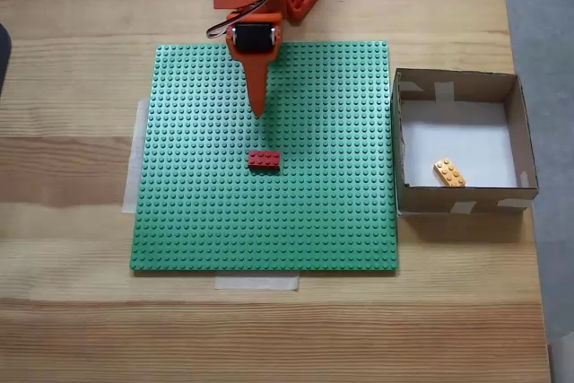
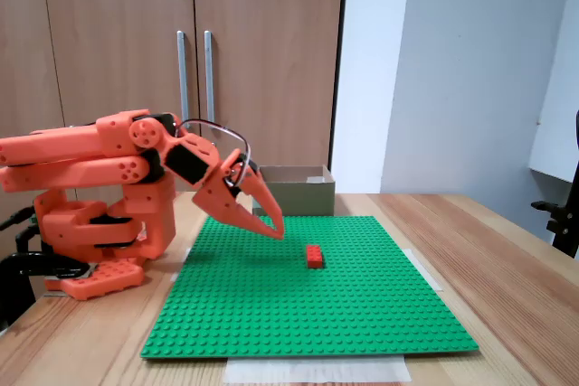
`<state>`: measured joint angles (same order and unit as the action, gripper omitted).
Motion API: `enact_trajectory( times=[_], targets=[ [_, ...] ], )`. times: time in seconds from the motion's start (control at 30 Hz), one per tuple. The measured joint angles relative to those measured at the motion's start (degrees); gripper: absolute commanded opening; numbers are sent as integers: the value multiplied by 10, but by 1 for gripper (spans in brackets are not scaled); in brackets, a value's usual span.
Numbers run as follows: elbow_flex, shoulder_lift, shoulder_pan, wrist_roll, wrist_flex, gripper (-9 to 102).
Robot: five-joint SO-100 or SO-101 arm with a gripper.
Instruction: Pick the yellow lego block and put it in the box.
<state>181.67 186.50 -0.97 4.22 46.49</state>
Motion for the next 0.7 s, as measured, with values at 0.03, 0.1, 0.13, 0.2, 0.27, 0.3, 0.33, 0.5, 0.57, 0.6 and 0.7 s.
enact_trajectory(
  times=[0.03,0.1,0.13,0.2,0.27,0.3,0.33,0.5,0.57,0.6,0.7],
  targets=[
    [0,0,0,0,0,-1],
    [0,0,0,0,0,-1],
    [0,0,0,0,0,-1],
    [0,0,0,0,0,-1],
    [0,0,0,0,0,-1],
    [0,0,0,-3,0,-1],
    [0,0,0,-4,0,-1],
    [0,0,0,-4,0,-1],
    [0,0,0,-4,0,-1],
    [0,0,0,-4,0,-1],
    [0,0,0,-4,0,-1]
  ],
)
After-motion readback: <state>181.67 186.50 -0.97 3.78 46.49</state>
